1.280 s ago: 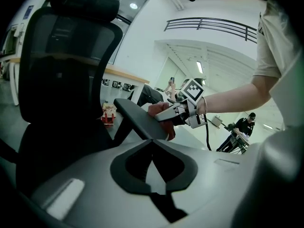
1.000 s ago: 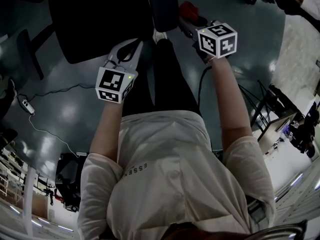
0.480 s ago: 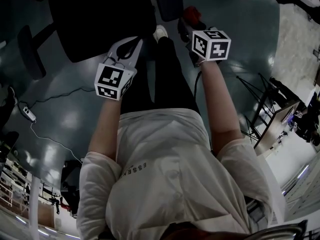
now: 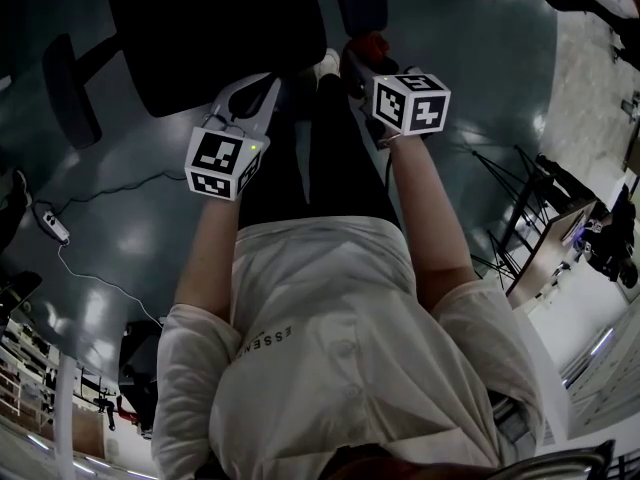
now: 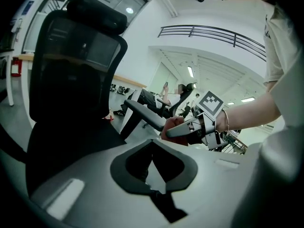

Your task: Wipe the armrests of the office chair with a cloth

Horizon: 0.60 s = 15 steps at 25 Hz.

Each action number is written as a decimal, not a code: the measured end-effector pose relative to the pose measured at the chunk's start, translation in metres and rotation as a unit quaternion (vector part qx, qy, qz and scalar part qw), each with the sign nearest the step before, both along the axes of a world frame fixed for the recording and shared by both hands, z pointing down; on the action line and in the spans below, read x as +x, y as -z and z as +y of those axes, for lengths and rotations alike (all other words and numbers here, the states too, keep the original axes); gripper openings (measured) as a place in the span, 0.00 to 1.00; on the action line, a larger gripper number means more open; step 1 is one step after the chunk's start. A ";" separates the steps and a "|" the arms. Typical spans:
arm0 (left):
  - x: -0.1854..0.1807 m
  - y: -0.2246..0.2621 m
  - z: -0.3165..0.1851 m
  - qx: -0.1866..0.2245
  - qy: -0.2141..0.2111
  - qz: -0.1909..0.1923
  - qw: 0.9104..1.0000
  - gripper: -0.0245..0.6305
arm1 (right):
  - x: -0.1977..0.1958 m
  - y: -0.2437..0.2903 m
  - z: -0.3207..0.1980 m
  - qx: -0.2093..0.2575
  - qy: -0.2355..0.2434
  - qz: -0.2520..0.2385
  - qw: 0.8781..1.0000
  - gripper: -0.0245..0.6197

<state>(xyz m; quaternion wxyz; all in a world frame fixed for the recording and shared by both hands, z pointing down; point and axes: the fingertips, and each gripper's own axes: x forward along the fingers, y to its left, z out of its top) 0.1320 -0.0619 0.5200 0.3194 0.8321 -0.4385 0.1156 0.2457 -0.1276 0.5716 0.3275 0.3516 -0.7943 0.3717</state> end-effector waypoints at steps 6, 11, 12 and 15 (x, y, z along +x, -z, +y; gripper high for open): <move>-0.026 0.003 0.001 -0.007 0.035 -0.005 0.999 0.06 | -0.065 0.014 0.016 0.002 0.077 -0.025 0.997 0.13; -0.040 -0.001 -0.006 -0.021 0.061 -0.005 0.998 0.06 | -0.112 0.017 -0.015 0.032 0.076 -0.027 0.996 0.13; -0.044 -0.001 -0.010 -0.023 0.071 -0.004 0.997 0.06 | -0.119 0.017 -0.026 0.035 0.071 -0.028 0.997 0.13; -0.058 -0.002 -0.024 -0.031 0.109 -0.002 0.994 0.06 | -0.132 0.014 -0.068 0.045 0.048 -0.022 0.998 0.13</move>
